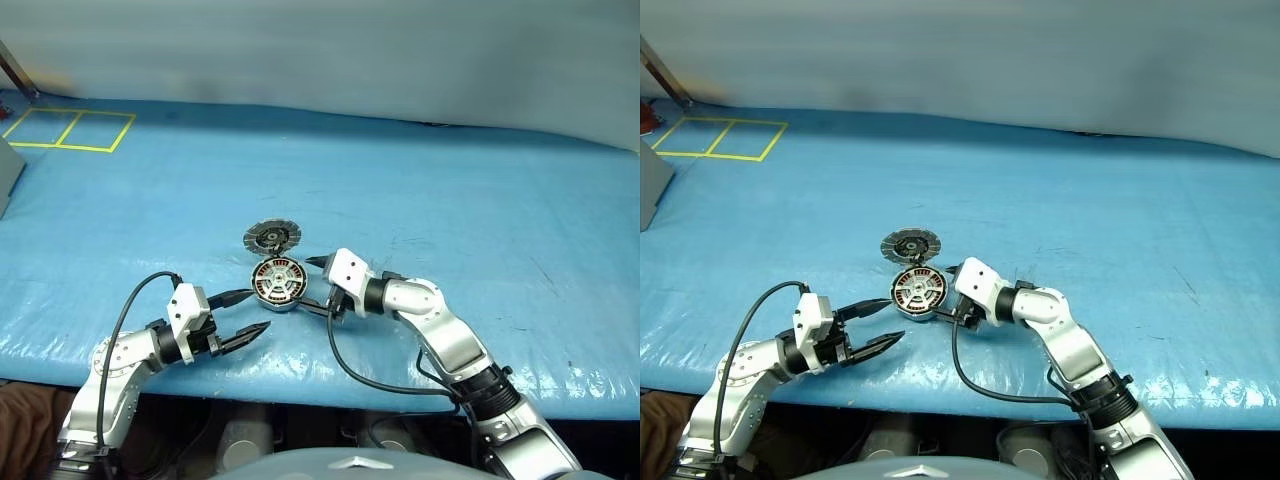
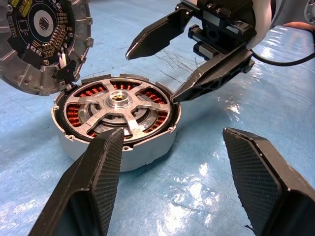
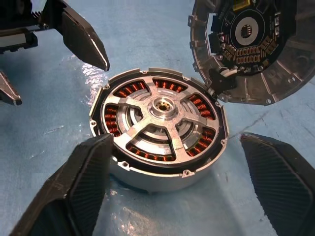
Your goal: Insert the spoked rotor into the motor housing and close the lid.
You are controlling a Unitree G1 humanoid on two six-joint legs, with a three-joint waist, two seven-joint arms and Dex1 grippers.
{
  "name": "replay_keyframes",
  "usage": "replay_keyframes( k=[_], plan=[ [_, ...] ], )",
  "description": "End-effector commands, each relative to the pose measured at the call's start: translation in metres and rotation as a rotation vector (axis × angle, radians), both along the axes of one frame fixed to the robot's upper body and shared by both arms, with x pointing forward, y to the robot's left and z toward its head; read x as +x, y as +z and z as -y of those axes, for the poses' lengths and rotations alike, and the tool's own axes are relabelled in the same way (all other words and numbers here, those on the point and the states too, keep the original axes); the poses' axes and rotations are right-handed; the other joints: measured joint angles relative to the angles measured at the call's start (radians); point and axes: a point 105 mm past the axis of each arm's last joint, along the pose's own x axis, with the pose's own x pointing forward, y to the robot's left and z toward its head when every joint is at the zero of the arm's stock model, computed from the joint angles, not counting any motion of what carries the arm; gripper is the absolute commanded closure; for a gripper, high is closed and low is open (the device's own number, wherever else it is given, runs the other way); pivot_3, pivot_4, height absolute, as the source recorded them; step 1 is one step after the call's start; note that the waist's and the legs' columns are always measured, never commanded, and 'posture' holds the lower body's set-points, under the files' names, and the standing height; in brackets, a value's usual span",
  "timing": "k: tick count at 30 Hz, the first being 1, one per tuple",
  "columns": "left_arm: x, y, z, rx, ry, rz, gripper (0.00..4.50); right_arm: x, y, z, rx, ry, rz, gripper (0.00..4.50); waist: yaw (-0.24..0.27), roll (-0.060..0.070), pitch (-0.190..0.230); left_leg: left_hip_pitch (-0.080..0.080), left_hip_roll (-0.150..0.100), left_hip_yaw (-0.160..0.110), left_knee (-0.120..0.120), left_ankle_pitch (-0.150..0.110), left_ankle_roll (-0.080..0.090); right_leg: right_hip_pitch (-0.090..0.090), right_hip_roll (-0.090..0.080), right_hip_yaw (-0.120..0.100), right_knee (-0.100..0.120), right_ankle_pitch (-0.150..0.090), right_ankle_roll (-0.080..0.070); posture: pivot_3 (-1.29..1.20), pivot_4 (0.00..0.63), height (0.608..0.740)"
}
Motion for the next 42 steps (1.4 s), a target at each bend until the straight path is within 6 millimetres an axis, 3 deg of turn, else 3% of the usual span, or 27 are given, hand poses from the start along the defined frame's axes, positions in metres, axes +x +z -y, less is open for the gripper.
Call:
replay_keyframes(
  k=[1, 6, 7, 9, 15, 18, 20, 25, 36, 39, 42],
  plan=[
    [0.003, 0.010, -0.003, -0.015, 0.023, 0.051, 1.08, 0.000, 0.013, -0.004, 0.059, 0.002, 0.013, 0.04, 0.000, 0.000, 0.000, 0.000, 0.000, 0.000, 0.000, 0.000, 0.000, 0.000, 0.000, 0.000, 0.000, 0.000, 0.000, 0.00, 0.150, 0.740],
    [0.005, 0.013, -0.005, -0.035, 0.036, 0.062, 1.08, 0.002, 0.014, -0.008, 0.103, -0.016, -0.021, 0.04, 0.000, 0.000, 0.000, 0.000, 0.000, 0.000, 0.000, 0.000, 0.000, 0.000, 0.000, 0.000, 0.000, 0.000, 0.000, 0.00, 0.150, 0.740],
    [0.005, 0.014, -0.005, -0.036, 0.037, 0.063, 1.08, 0.001, 0.015, -0.010, 0.109, -0.011, -0.029, 0.21, 0.000, 0.000, 0.000, 0.000, 0.000, 0.000, 0.000, 0.000, 0.000, 0.000, 0.000, 0.000, 0.000, 0.000, 0.000, 0.00, 0.150, 0.740],
    [0.006, 0.015, -0.005, -0.046, 0.042, 0.067, 1.08, 0.002, 0.014, -0.012, 0.115, -0.012, -0.039, 0.62, 0.000, 0.000, 0.000, 0.000, 0.000, 0.000, 0.000, 0.000, 0.000, 0.000, 0.000, 0.000, 0.000, 0.000, 0.000, 0.00, 0.150, 0.740],
    [0.008, 0.018, -0.006, -0.052, 0.057, 0.079, 1.08, 0.007, 0.008, -0.018, 0.109, -0.039, -0.060, 2.57, -0.001, 0.000, 0.000, 0.000, 0.000, 0.000, 0.000, 0.000, 0.000, 0.000, 0.000, 0.000, 0.000, 0.000, 0.000, 0.00, 0.150, 0.740],
    [0.009, 0.019, -0.009, -0.047, 0.074, 0.084, 1.08, 0.008, 0.007, -0.022, 0.117, -0.032, -0.068, 2.57, -0.001, 0.000, 0.000, 0.000, 0.000, 0.000, 0.000, 0.001, -0.001, 0.000, 0.000, 0.000, 0.000, 0.000, 0.000, 0.00, 0.150, 0.740],
    [0.010, 0.019, -0.012, -0.036, 0.091, 0.086, 1.08, 0.010, 0.007, -0.025, 0.129, -0.041, -0.079, 2.89, -0.001, 0.000, 0.000, 0.000, 0.000, 0.000, 0.000, 0.001, -0.001, 0.001, 0.000, 0.000, 0.000, 0.000, 0.000, 0.00, 0.150, 0.740],
    [0.011, 0.018, -0.014, -0.020, 0.102, 0.086, 1.08, 0.009, 0.007, -0.035, 0.139, -0.022, -0.084, 4.44, -0.001, 0.000, 0.000, 0.000, 0.000, 0.000, 0.000, 0.003, -0.002, 0.001, 0.000, 0.000, 0.001, 0.000, 0.000, 0.00, 0.150, 0.740],
    [0.015, 0.018, -0.016, -0.001, 0.138, 0.103, 1.08, 0.008, -0.026, -0.025, -0.021, -0.072, -0.120, 4.48, -0.002, 0.000, 0.000, 0.002, 0.000, 0.000, 0.000, 0.002, -0.004, 0.001, 0.000, 0.000, 0.001, 0.000, 0.000, 0.00, 0.150, 0.740],
    [0.018, 0.019, -0.017, -0.004, 0.157, 0.112, 1.08, 0.009, -0.020, -0.024, 0.008, -0.083, -0.106, 4.48, -0.002, 0.000, -0.001, 0.003, 0.000, 0.000, 0.000, 0.001, -0.004, 0.001, 0.000, 0.000, 0.001, 0.000, 0.000, 0.00, 0.150, 0.740],
    [0.025, 0.020, -0.020, 0.006, 0.197, 0.127, 1.08, 0.011, 0.002, -0.024, 0.128, -0.091, -0.087, 4.48, 0.000, 0.000, -0.001, 0.003, 0.000, 0.000, 0.000, 0.000, -0.002, 0.001, 0.000, 0.000, 0.001, 0.000, 0.000, 0.00, 0.150, 0.740]
  ],
)
